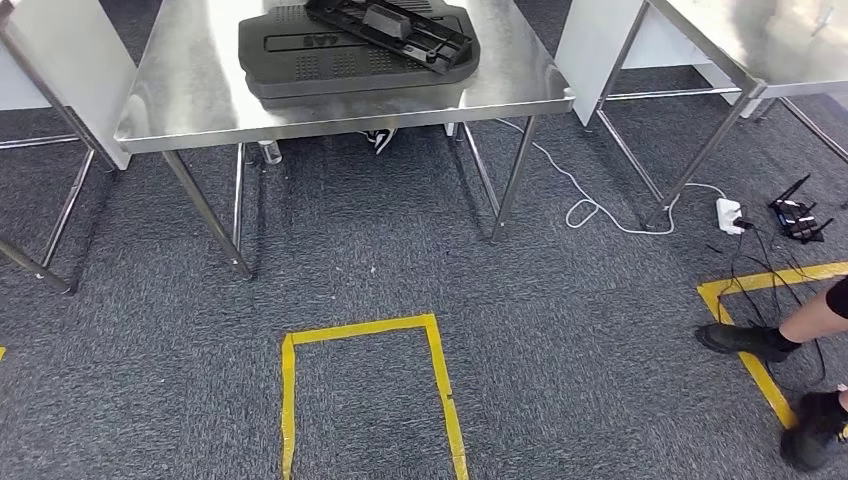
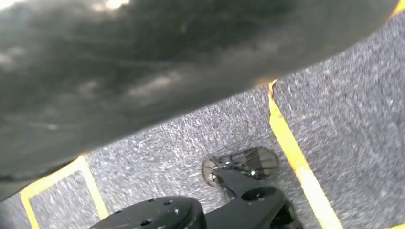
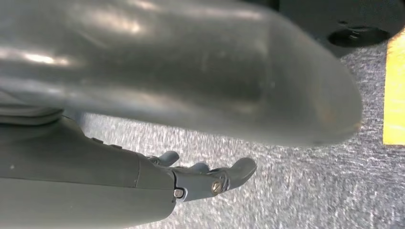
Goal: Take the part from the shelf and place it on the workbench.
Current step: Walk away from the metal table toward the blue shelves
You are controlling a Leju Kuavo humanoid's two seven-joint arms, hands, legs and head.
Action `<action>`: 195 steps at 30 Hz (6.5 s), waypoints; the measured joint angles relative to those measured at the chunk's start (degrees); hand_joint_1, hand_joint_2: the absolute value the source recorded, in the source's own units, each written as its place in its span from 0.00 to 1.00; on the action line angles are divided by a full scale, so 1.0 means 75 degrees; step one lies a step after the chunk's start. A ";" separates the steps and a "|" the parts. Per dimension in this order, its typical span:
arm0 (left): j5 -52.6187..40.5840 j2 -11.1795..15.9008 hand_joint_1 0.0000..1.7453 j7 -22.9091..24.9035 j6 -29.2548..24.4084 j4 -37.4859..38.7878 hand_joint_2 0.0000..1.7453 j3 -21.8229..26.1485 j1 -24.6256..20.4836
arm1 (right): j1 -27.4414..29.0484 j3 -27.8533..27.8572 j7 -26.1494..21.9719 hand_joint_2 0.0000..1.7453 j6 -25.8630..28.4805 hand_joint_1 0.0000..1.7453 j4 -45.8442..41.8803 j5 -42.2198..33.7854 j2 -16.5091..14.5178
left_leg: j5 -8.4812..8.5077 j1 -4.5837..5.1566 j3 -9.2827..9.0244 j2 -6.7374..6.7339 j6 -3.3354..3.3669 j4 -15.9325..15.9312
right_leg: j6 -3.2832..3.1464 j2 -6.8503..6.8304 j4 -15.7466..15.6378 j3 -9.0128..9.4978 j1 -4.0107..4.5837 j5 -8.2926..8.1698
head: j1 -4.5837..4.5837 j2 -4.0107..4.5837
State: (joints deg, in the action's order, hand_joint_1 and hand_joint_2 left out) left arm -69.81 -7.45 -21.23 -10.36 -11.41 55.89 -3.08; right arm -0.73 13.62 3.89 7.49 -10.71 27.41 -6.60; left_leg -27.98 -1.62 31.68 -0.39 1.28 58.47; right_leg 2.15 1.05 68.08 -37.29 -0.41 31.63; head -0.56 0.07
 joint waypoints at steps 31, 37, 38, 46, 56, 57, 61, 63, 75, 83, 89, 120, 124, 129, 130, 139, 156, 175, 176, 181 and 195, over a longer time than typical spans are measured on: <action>-0.0082 0.0021 0.00 0.0051 -0.0066 -0.0003 0.00 -0.0003 0.0005 | 0.0011 0.0000 0.0117 0.00 0.0090 0.00 0.0017 0.0075 -0.0035 | -0.0006 0.0053 0.0054 0.0000 0.0084 0.0082 | 0.0058 0.0020 0.0191 -0.0329 -0.0043 -0.0108 | -0.0039 0.0000; -0.0082 0.0006 0.00 0.0048 -0.0061 -0.0002 0.00 -0.0003 0.0007 | 0.0002 0.0000 0.0116 0.00 0.0091 0.00 0.0016 0.0082 -0.0025 | -0.0029 0.0099 0.0044 -0.0550 0.0037 0.0084 | 0.0234 -0.0587 -0.0895 0.0353 -0.0022 -0.0486 | -0.0046 0.0000; -0.0082 0.0004 0.00 0.0047 -0.0061 -0.0001 0.00 -0.0003 0.0009 | -0.0015 0.0000 0.0114 0.00 0.0091 0.00 0.0016 0.0082 -0.0023 | -0.0048 0.0118 0.0018 -0.0624 -0.0004 0.0083 | 0.0190 -0.0754 -0.1237 0.0539 0.0010 -0.0580 | -0.0040 0.0000; -0.0082 0.0009 0.00 0.0044 -0.0060 0.0000 0.00 -0.0003 0.0019 | -0.0001 0.0003 0.0107 0.00 0.0097 0.00 0.0017 0.0082 -0.0031 | -0.0975 0.0078 0.0455 -0.0011 -0.0294 0.1479 | -0.0203 -0.0202 -0.1500 0.0705 -0.0076 -0.0840 | 0.0049 -0.0001; -0.0108 0.0018 0.00 0.0050 -0.0059 0.0011 0.00 -0.0003 0.0047 | 0.0023 0.0000 0.0104 0.00 0.0097 0.00 0.0017 0.0125 -0.0038 | -0.0018 -0.0025 0.0145 0.0571 -0.0231 0.0223 | 0.0024 0.0801 -0.1330 0.0492 -0.0073 -0.0787 | 0.0058 0.0000; -0.0111 0.0017 0.00 0.0049 -0.0060 0.0009 0.00 -0.0003 0.0044 | 0.0042 0.0001 0.0104 0.00 0.0097 0.00 0.0017 0.0133 -0.0033 | 0.0003 -0.0018 0.0143 0.0492 -0.0171 0.0204 | 0.0060 0.0795 -0.1321 0.0453 -0.0084 -0.0790 | 0.0060 0.0000; -0.0114 0.0012 0.00 0.0036 -0.0063 0.0003 0.00 -0.0003 0.0032 | 0.0017 0.0000 0.0093 0.00 0.0097 0.00 0.0017 0.0189 -0.0037 | 0.0033 -0.0025 0.0139 0.0106 0.0009 0.0153 | 0.0025 0.0056 0.0035 -0.0261 -0.0050 -0.0174 | -0.0010 0.0000; -0.0114 0.0012 0.00 0.0036 -0.0066 0.0003 0.00 -0.0003 0.0043 | 0.0000 0.0000 0.0078 0.00 0.0097 0.00 0.0017 0.0219 -0.0040 | 0.0022 -0.0015 0.0145 -0.0115 0.0018 0.0154 | 0.0050 -0.0056 0.0850 -0.0681 -0.0072 0.0098 | -0.0020 0.0001; -0.0051 -0.0002 0.00 -0.0106 -0.0063 0.0002 0.00 0.0000 0.0001 | -0.0003 0.0003 0.0157 0.00 0.0097 0.00 0.0020 0.0227 -0.0033 | -0.0556 -0.0004 0.0107 -0.0260 -0.0385 0.0689 | -0.0130 -0.0301 -0.1390 0.0600 -0.0147 -0.0826 | 0.0073 0.0000; -0.0023 0.0006 0.00 -0.0173 -0.0064 0.0003 0.00 0.0002 0.0034 | -0.0003 0.0003 0.0146 0.00 0.0097 0.00 0.0020 0.0230 -0.0050 | -0.0096 -0.0040 0.0361 0.0459 -0.0320 0.0675 | -0.0171 0.0577 -0.1317 0.0636 -0.0051 -0.0783 | 0.0102 0.0000; -0.0021 0.0004 0.00 -0.0195 -0.0076 0.0001 0.00 0.0005 -0.0006 | 0.0038 0.0003 0.0137 0.00 0.0097 0.00 0.0020 0.0231 -0.0049 | 0.0079 0.0007 0.0169 0.0334 -0.0065 0.0154 | 0.0041 0.0519 -0.1065 0.0325 -0.0064 -0.0656 | 0.0095 0.0001; -0.0047 -0.0031 0.00 -0.0152 -0.0164 -0.0001 0.00 0.0023 0.0004 | 0.0026 0.0003 0.0093 0.00 0.0086 0.00 0.0020 0.0277 -0.0041 | 0.0061 0.0041 0.0137 0.0349 -0.0021 0.0136 | 0.0065 0.0512 -0.0927 0.0216 -0.0090 -0.0614 | 0.0142 0.0001; -0.0047 -0.0031 0.00 -0.0150 -0.0166 0.0000 0.00 0.0031 0.0017 | -0.0005 0.0003 0.0082 0.00 0.0090 0.00 0.0021 0.0283 -0.0047 | 0.0040 0.0098 0.0126 -0.0084 0.0073 0.0117 | 0.0017 -0.0050 0.0821 -0.0699 -0.0079 0.0097 | 0.0105 0.0001; -0.0054 -0.0030 0.00 -0.0140 -0.0179 -0.0001 0.00 0.0037 0.0009 | -0.0016 0.0003 0.0071 0.00 0.0091 0.00 0.0020 0.0339 -0.0042 | -0.0039 0.0136 0.0060 -0.0509 -0.0023 0.0119 | 0.0212 -0.0546 -0.0959 0.0278 -0.0052 -0.0597 | 0.0097 0.0000; -0.0060 -0.0027 0.00 -0.0130 -0.0186 -0.0002 0.00 0.0038 0.0009 | -0.0029 0.0003 0.0068 0.00 0.0091 0.00 0.0020 0.0346 -0.0042 | -0.0064 0.0153 0.0029 -0.0577 -0.0069 0.0117 | 0.0162 -0.0647 -0.1214 0.0421 -0.0028 -0.0700 | 0.0102 0.0000; -0.0117 -0.0028 0.00 -0.0042 -0.0209 0.0000 0.00 0.0051 0.0002 | -0.0008 0.0006 0.0064 0.00 0.0088 0.00 0.0020 0.0361 -0.0043 | -0.1152 0.0076 0.0754 0.0050 -0.0309 0.2062 | -0.0197 0.0032 -0.1406 0.0605 -0.0072 -0.0850 | 0.0230 -0.0001; -0.0317 -0.0031 0.00 0.0586 -0.0329 0.0000 0.00 0.0052 0.0010 | 0.0001 0.0006 0.0102 0.00 0.0046 0.00 0.0023 0.0514 -0.0038 | 0.0052 0.0134 0.0074 -0.0277 0.0068 0.0067 | 0.0048 -0.0084 0.0799 -0.0648 -0.0060 0.0040 | 0.0166 -0.0001; -0.0400 0.0008 0.00 0.0810 -0.0240 0.0003 0.00 0.0023 0.0015 | -0.0009 0.0006 0.0216 0.00 0.0033 0.00 0.0023 0.0498 -0.0029 | -0.0001 0.0018 0.0168 0.0490 -0.0341 0.0418 | -0.0179 0.0644 -0.1393 0.0750 -0.0045 -0.0765 | 0.0288 0.0000; -0.0401 0.0010 0.00 0.0812 -0.0240 0.0004 0.00 0.0022 0.0011 | -0.0012 0.0006 0.0216 0.00 0.0032 0.00 0.0023 0.0498 -0.0031 | 0.0064 0.0022 0.0083 0.0586 -0.0322 0.0192 | -0.0140 0.0718 -0.1384 0.0724 -0.0040 -0.0760 | 0.0290 -0.0001; -0.0411 0.0018 0.00 0.0812 -0.0240 0.0002 0.00 0.0013 -0.0016 | 0.0043 0.0006 0.0216 0.00 0.0027 0.00 0.0027 0.0499 -0.0031 | 0.0142 0.0073 0.0043 0.0288 -0.0053 0.0001 | 0.0011 0.0533 -0.1119 0.0407 -0.0064 -0.0640 | 0.0275 -0.0001; -0.0431 0.0082 0.00 0.0832 -0.0057 -0.0004 0.00 0.0009 -0.0026 | -0.0060 0.0468 0.0662 0.00 0.0230 0.00 0.0027 -0.0242 0.0040 | -0.0108 0.0135 -0.0134 -0.0750 -0.0272 0.0042 | -0.0042 -0.0397 -0.1388 0.0533 -0.0063 -0.0807 | 0.0238 0.0000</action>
State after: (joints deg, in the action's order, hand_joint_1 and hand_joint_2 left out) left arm -73.05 -6.84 -14.99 -10.79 -11.44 55.96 -3.28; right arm -1.18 17.12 8.86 9.22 -10.51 25.59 -6.30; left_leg -28.79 -0.61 30.67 -6.01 -0.76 58.79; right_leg 1.83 -1.93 57.67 -33.29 -0.88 25.57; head 1.22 0.07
